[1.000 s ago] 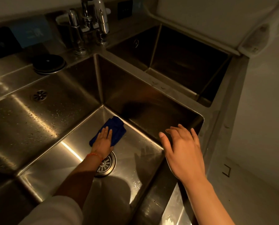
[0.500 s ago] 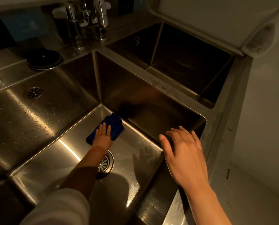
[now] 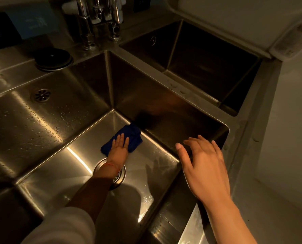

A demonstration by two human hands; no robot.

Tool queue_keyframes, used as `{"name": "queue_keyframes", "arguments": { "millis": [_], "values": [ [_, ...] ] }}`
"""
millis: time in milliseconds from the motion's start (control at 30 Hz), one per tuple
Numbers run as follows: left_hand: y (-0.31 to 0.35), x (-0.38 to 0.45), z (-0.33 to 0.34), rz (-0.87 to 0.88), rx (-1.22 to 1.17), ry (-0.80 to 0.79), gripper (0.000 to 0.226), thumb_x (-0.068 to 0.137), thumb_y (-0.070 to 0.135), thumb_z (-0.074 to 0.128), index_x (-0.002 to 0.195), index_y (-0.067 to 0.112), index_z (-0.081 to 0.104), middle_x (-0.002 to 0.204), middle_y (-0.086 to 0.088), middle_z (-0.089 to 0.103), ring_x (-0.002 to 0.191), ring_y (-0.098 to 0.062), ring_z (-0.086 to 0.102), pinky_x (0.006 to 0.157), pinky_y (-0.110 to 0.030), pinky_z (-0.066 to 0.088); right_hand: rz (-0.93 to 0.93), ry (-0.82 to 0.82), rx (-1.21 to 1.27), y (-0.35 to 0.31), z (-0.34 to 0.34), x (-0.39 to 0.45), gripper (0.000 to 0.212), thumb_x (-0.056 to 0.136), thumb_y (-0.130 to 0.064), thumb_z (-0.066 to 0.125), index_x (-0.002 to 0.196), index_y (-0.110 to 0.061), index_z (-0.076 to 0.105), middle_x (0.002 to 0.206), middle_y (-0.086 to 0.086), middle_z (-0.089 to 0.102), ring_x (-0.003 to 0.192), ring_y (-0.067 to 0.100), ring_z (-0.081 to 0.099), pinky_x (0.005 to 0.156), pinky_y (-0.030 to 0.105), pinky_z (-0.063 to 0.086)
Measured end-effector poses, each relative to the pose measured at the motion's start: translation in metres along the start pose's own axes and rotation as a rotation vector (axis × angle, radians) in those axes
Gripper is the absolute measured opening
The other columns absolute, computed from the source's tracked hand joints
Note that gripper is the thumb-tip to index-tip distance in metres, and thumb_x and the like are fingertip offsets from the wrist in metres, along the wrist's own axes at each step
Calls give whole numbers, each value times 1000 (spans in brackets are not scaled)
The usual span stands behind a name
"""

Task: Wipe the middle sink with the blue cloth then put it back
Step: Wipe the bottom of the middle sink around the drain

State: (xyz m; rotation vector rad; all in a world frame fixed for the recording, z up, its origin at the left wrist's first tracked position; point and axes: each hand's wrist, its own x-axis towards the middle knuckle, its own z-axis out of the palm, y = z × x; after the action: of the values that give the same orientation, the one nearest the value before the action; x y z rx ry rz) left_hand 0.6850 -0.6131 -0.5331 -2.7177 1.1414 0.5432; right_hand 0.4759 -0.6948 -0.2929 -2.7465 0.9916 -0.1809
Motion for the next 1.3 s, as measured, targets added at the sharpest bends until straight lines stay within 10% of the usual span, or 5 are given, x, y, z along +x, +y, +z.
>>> {"name": "queue_keyframes", "arguments": {
  "millis": [1300],
  "values": [
    [70, -21, 27, 115, -14, 82, 63, 99, 2, 26, 151, 2, -9, 158, -22, -12, 148, -34, -8, 121, -43, -1, 13, 22, 28, -1, 0, -1, 57, 89, -53, 22, 120, -20, 56, 129, 0, 56, 133, 12, 33, 113, 33, 10]
  ]
}}
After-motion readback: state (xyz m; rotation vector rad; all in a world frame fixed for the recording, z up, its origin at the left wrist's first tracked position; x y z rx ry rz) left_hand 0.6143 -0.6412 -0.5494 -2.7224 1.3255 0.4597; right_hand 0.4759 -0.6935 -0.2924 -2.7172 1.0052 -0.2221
